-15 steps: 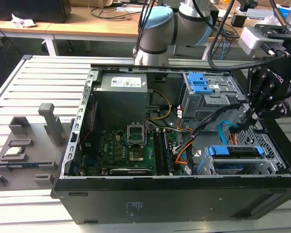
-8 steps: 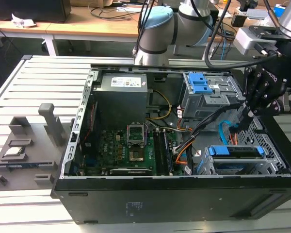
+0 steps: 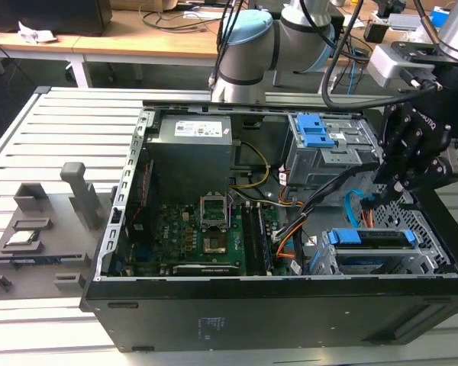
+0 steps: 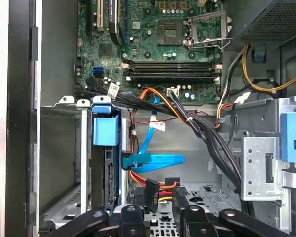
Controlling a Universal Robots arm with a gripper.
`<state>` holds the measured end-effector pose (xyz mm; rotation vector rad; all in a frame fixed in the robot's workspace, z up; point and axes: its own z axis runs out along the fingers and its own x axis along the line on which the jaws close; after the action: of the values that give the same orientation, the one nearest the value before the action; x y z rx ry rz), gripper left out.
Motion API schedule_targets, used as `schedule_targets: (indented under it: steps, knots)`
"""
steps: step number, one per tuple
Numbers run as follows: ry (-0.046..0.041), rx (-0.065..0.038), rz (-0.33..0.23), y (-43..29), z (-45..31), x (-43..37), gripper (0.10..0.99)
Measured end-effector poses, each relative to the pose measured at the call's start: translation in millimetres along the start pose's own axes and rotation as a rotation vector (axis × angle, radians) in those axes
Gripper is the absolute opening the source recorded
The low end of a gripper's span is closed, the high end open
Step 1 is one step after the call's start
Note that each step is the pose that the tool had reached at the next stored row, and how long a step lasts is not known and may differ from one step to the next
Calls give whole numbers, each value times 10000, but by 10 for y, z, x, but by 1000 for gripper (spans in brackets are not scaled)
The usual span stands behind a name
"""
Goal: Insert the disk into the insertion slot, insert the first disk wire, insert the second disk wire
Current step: 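Insert the first disk wire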
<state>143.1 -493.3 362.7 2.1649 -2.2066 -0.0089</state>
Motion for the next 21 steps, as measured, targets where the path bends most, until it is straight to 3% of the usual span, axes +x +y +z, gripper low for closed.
schedule_targets:
  steps: [3, 9, 11, 12, 13, 16, 21]
  knots:
    - [136, 3, 7, 6, 43, 3, 361]
    - [172, 3, 8, 6, 76, 21, 361]
    - [175, 3, 8, 6, 76, 22, 278]
    - [176, 3, 8, 5, 76, 22, 278]
    - [178, 3, 8, 6, 76, 22, 169]
    - [181, 3, 9, 6, 76, 24, 169]
    - [275, 5, 12, 0, 91, 282, 169]
